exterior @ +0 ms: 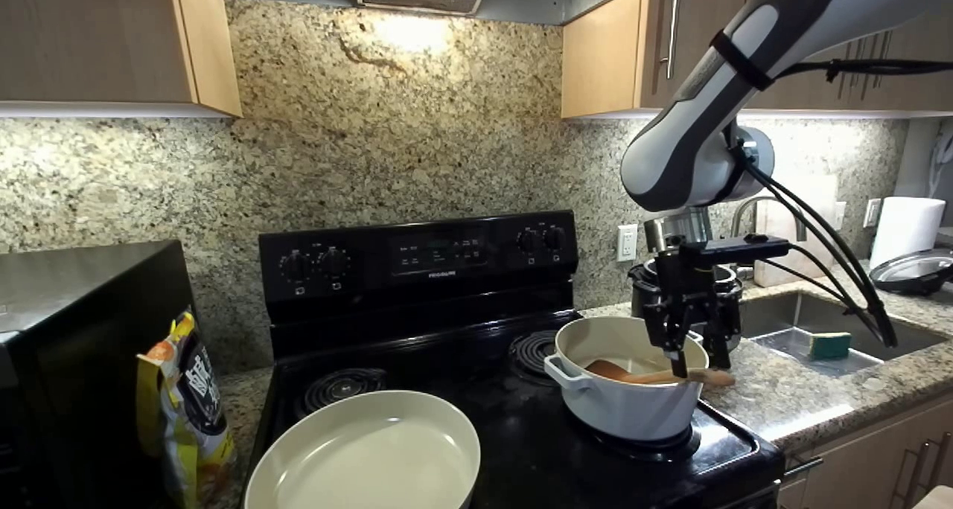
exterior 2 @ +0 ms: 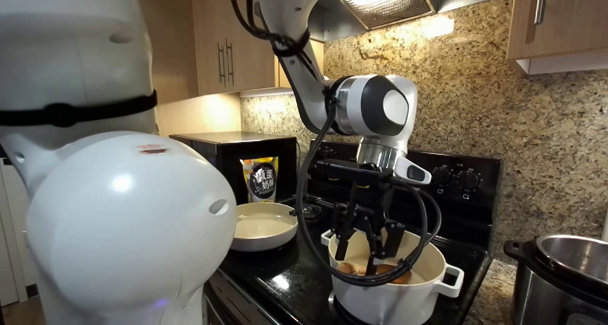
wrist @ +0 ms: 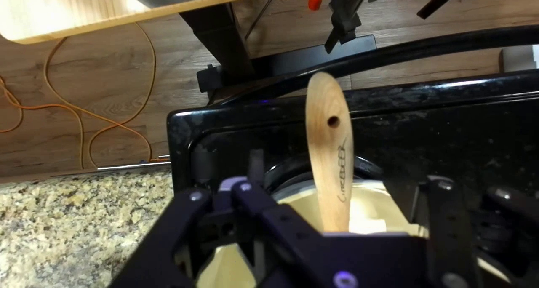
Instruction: Pick up the cooking stick and stir in the pot
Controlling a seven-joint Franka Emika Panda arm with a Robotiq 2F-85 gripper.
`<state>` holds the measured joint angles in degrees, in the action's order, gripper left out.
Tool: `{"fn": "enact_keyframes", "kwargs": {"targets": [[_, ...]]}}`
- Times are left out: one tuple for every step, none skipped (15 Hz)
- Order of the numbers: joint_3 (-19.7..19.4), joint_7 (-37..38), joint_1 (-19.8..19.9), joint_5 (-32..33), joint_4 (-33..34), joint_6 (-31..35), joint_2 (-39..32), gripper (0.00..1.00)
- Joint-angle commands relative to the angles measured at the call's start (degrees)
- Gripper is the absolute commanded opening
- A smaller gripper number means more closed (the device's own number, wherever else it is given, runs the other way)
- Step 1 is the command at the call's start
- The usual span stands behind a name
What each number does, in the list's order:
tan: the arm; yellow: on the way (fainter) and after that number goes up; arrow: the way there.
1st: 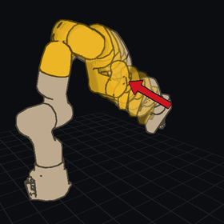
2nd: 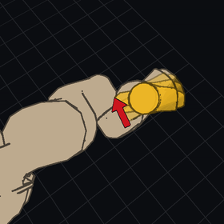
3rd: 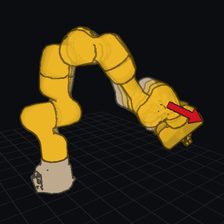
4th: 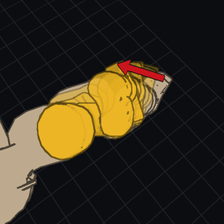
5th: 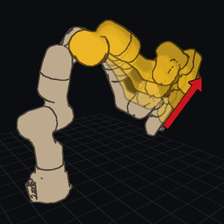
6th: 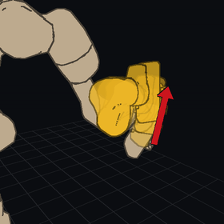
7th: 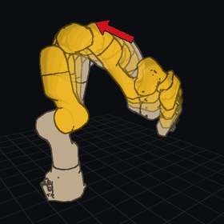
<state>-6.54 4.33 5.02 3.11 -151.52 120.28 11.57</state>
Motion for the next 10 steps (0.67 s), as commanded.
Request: {"fn": "enact_keyframes", "kwargs": {"targets": [[0.3,-0.7,0.4,-0.9,1.3,-0.7,-3.0,0.44],[0.3,-0.7,0.4,-0.9,1.5,-0.8,-3.6,0.37],[0.3,-0.7,0.4,-0.9,1.6,-0.9,-3.9,0.31],[0.3,-0.6,0.4,-0.8,1.8,-1.0,-3.9,0.23],[0.3,-0.5,0.4,-0.7,1.9,-1.1,-3.8,0.18],[0.4,-0.1,0.5,-0.3,1.8,-1.3,-3.2,0.11],[0.5,0.2,0.5,0.1,1.8,-1.6,-2.6,0.05],[0.6,0.5,0.5,0.5,1.6,-2.2,-1.9,0.06],[0.7,0.7,0.5,0.7,1.6,-2.5,-1.4,0.08],[0.9,0.7,0.4,0.9,1.4,-2.9,-0.8,0.08]]}}
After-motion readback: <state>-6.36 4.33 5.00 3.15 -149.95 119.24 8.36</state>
